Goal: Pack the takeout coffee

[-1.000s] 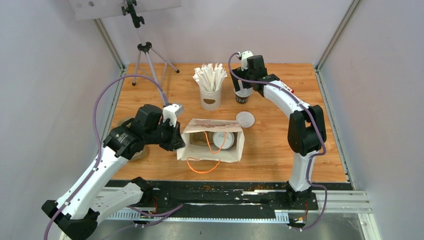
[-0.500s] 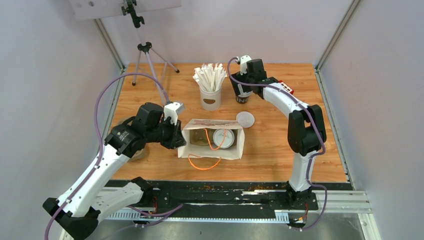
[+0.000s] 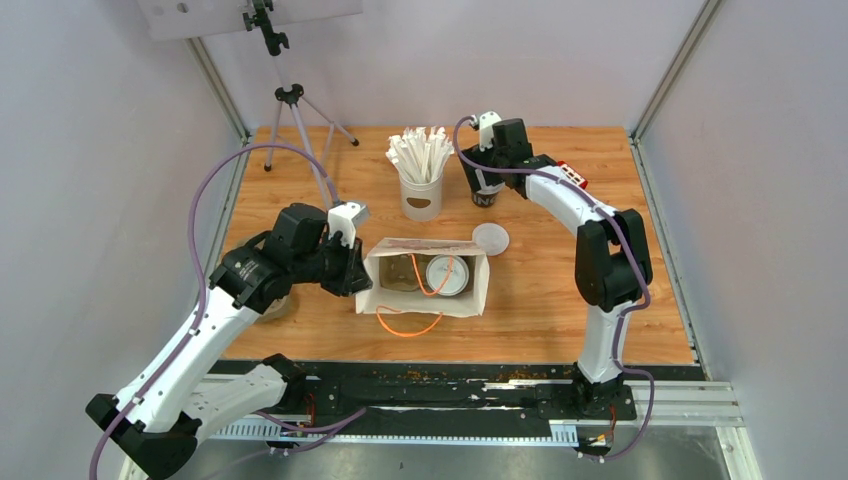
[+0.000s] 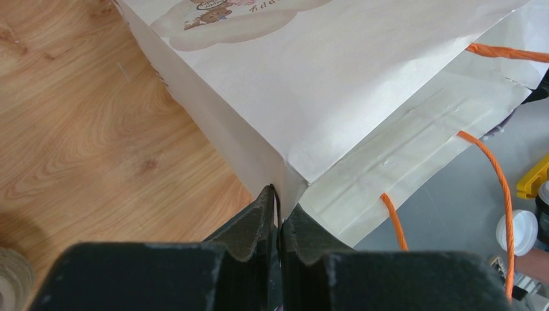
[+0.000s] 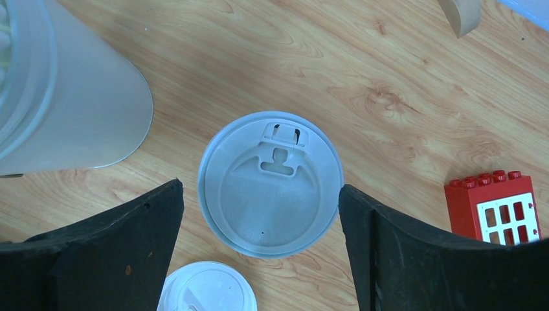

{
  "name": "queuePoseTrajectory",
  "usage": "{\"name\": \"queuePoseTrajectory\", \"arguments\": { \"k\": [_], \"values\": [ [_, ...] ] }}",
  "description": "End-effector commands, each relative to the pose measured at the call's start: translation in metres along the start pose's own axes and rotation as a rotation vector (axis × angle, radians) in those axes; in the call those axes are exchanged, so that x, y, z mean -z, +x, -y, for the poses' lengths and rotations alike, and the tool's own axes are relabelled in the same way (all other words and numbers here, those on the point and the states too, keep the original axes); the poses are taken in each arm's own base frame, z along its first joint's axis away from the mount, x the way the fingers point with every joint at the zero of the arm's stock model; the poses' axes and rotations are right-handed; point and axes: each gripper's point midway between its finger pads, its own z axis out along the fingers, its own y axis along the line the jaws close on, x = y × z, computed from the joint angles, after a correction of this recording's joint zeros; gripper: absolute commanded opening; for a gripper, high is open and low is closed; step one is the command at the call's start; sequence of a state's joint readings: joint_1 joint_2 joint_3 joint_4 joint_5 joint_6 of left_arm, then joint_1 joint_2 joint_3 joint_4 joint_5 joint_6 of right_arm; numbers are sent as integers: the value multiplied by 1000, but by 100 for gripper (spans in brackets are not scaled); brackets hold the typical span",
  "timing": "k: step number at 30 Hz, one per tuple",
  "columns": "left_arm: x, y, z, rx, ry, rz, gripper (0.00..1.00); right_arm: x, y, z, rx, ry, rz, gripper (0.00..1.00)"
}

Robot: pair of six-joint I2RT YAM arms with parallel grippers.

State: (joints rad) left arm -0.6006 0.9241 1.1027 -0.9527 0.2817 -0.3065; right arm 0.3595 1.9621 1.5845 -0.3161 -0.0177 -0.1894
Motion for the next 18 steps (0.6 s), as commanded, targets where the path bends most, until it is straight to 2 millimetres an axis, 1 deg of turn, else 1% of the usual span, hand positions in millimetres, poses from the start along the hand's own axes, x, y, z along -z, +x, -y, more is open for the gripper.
{"name": "queuePoseTrajectory", "arguments": {
  "k": [1, 6, 10, 13, 15, 18],
  "values": [
    [9, -14, 4, -32, 4, 45, 14, -7, -5, 0, 9, 3, 26, 90],
    [10, -14, 3, -34, 2, 40, 14, -12, -2, 0, 4, -1, 20, 88],
    [10, -14, 3, -38, -1, 38, 14, -14, 3, -2, -2, -6, 11, 84],
    [9, -14, 3, -39, -3, 33, 14, -14, 3, -1, -5, -4, 15, 81],
    [10, -14, 3, -41, -4, 30, 14, -12, 0, -1, -2, -7, 23, 82],
    [11, -14, 2, -42, -10, 28, 14, -3, -13, -3, 3, -28, 56, 85]
  ]
}}
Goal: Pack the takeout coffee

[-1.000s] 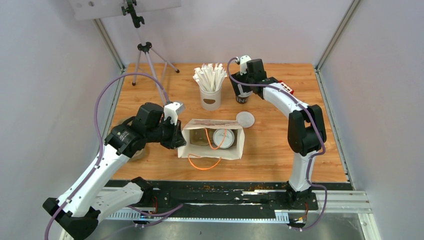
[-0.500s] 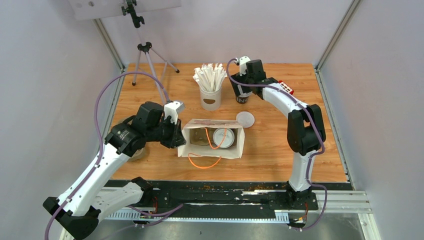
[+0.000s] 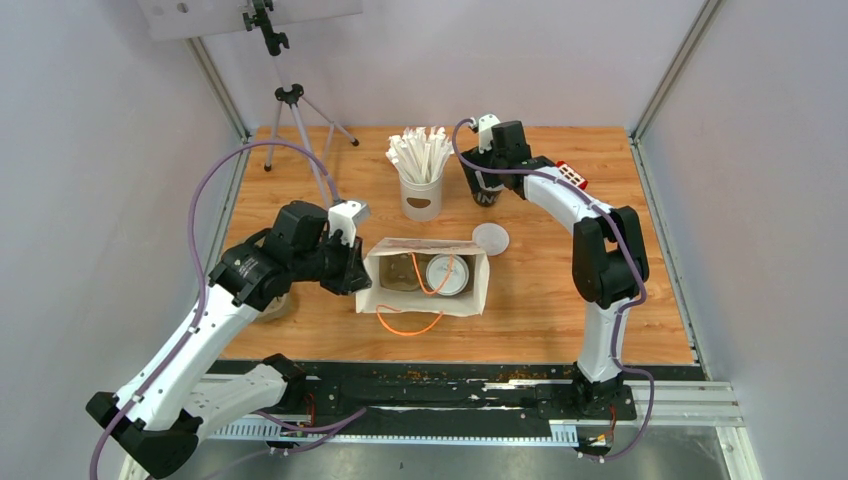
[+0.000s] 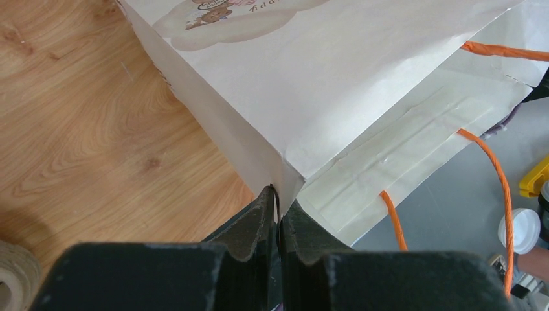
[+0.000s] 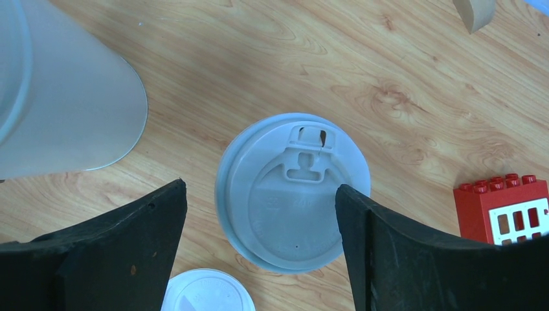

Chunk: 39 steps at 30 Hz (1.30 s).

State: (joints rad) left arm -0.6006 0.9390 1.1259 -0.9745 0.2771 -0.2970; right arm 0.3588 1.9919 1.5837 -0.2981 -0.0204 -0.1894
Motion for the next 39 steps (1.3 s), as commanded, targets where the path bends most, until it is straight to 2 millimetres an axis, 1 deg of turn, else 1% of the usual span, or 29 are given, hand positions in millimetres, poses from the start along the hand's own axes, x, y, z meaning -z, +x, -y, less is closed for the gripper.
{"name": "queuePoseTrajectory", "arguments": {
  "k": [1, 4, 6, 10, 13, 22, 25, 29, 34, 39],
  "values": [
    [9, -12, 2, -35, -3, 39, 14, 12, -27, -2, 6, -28, 82, 86],
    [9, -12, 2, -34, -6, 39, 14, 19, -40, -2, 3, -32, 109, 90],
    [9, -13, 2, -32, -6, 40, 14, 21, -44, -1, 1, -30, 122, 91],
    [8, -13, 1, -34, -8, 36, 14, 18, -41, 3, -14, -25, 115, 93],
    [9, -13, 1, -35, -13, 31, 14, 20, -39, 4, -24, -22, 117, 93],
    [9, -14, 0, -35, -21, 28, 14, 39, -52, 12, -19, 8, 156, 93],
    [9, -14, 0, -33, -20, 28, 14, 38, -46, 17, -24, 22, 137, 93],
    [9, -14, 0, -32, -20, 26, 14, 34, -31, 20, -51, 15, 104, 91],
    [10, -14, 0, -36, -24, 25, 14, 28, -18, 16, -59, -1, 67, 91],
    [9, -15, 0, -35, -21, 22, 14, 27, -8, 18, -65, 4, 50, 89]
  ]
}}
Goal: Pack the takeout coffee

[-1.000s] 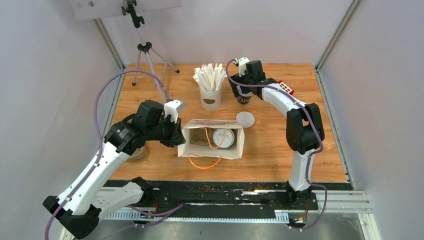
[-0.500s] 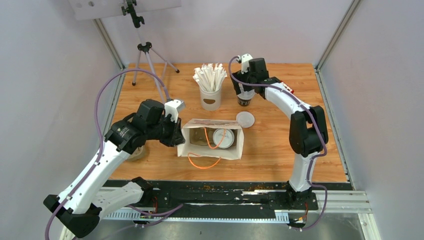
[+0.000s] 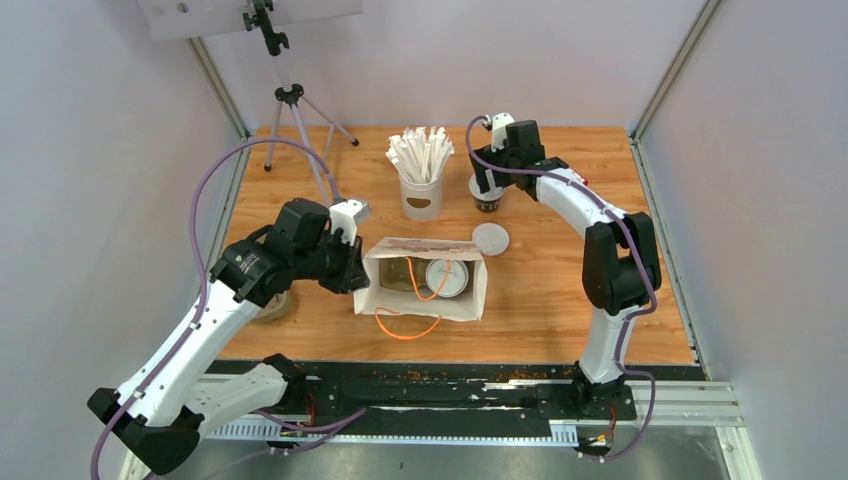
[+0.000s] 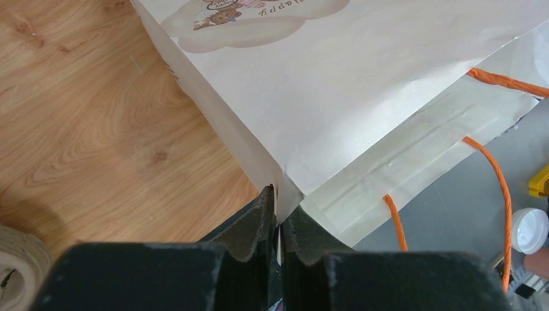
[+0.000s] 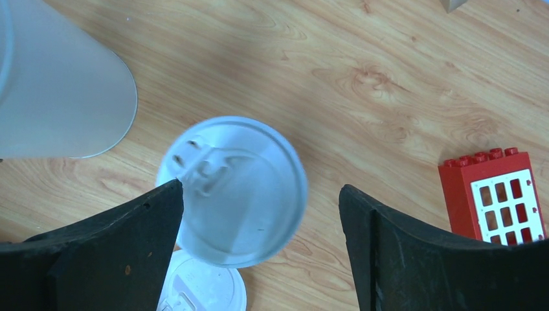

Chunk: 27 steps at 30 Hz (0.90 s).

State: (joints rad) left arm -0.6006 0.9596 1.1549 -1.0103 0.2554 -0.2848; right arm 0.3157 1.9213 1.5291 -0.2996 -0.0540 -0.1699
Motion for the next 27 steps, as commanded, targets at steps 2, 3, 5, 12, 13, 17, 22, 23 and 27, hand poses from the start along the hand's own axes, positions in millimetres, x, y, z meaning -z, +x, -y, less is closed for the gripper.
{"name": "queuePoseTrajectory", "arguments": {
  "k": [2, 3, 5, 12, 13, 17, 22, 23, 27],
  "values": [
    [7, -15, 3, -29, 4, 43, 14, 6, -5, 2, -25, -3, 26, 88],
    [7, -15, 3, -32, 5, 43, 14, 6, -4, 2, -28, -6, 22, 89],
    [7, -15, 2, -33, 1, 42, 14, 6, -3, 0, -30, -14, 22, 89],
    [7, -15, 1, -40, -7, 37, 14, 15, -22, 2, -14, -12, 66, 89],
    [7, -15, 1, -40, -8, 38, 14, 18, -27, 3, -7, -8, 74, 89],
    [7, -15, 1, -43, -7, 36, 14, 26, -44, 6, 11, -5, 105, 90],
    [7, -16, 0, -51, -12, 35, 14, 23, -42, -1, 17, -39, 107, 92],
    [7, -17, 0, -51, -12, 37, 14, 22, -42, -1, 18, -43, 105, 92],
    [7, -17, 1, -52, -11, 36, 14, 18, -37, -1, 17, -42, 88, 92]
  ]
}}
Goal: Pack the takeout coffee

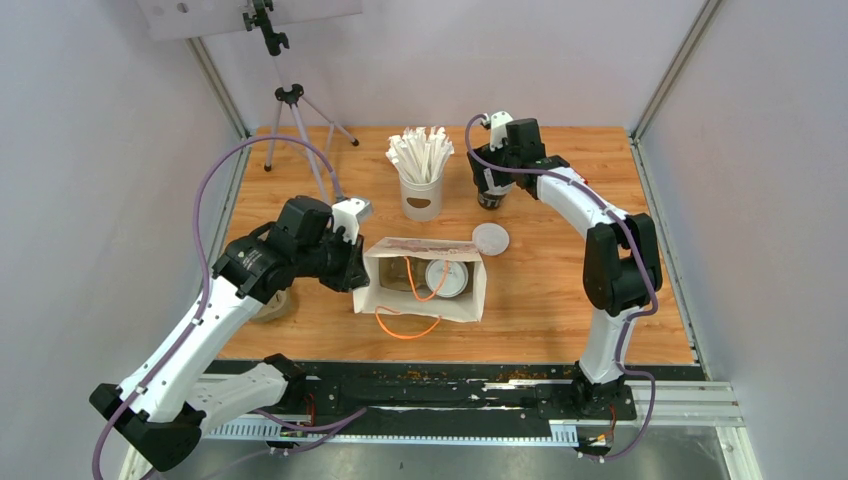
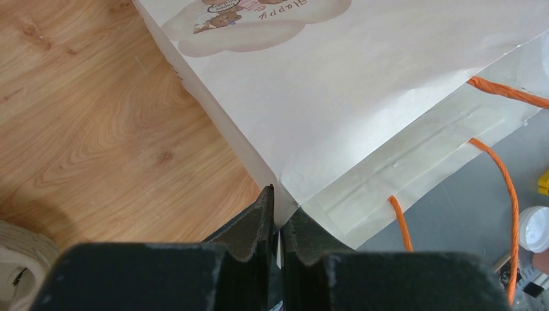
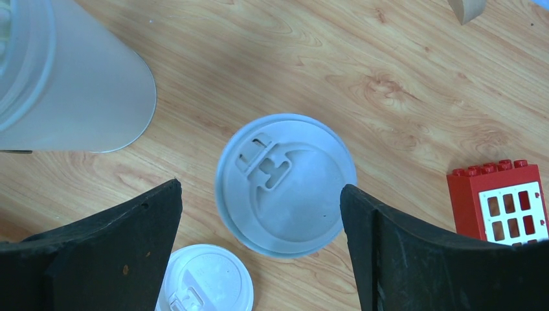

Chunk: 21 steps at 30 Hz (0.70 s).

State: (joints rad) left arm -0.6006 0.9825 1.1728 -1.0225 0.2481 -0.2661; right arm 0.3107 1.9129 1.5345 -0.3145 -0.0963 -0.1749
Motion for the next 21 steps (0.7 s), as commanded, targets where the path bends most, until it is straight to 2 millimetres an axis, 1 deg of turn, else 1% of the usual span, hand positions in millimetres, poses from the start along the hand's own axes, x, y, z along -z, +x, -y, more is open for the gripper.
{"name": "queuePoseTrajectory", "arguments": {
  "k": [1, 21],
  "values": [
    [9, -15, 2, -39, -2, 49, 14, 13, -31, 3, 16, -3, 76, 92],
    [9, -16, 1, -49, -7, 45, 14, -1, -10, 2, 7, -8, 18, 91]
  ]
}}
